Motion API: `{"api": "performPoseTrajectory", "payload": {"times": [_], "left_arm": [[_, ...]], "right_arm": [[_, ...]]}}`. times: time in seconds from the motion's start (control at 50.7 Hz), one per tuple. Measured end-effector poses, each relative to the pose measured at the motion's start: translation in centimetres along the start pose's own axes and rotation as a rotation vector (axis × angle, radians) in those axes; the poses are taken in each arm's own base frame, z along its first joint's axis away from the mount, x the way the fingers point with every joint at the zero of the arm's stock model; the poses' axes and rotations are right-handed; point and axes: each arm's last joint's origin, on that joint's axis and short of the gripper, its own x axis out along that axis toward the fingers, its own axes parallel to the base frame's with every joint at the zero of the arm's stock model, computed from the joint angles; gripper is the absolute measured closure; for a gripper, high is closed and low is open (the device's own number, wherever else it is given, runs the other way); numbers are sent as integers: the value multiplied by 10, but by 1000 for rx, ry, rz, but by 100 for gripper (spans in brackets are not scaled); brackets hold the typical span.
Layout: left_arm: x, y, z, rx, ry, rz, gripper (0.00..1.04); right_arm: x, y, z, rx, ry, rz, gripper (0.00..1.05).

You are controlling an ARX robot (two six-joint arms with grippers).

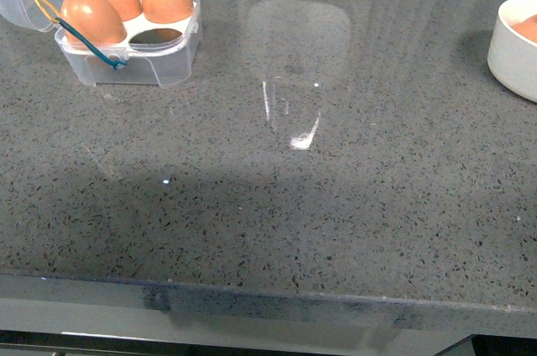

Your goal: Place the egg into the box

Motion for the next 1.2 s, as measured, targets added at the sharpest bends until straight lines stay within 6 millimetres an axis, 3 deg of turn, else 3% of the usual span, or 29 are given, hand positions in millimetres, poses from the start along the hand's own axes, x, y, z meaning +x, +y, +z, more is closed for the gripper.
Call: {"api": "performPoseTrajectory", "payload": {"times": [1.204], "left_arm": [[0,0,0,0,0,0,7]], "right_arm": [[0,0,0,0,0,0,7]]}}
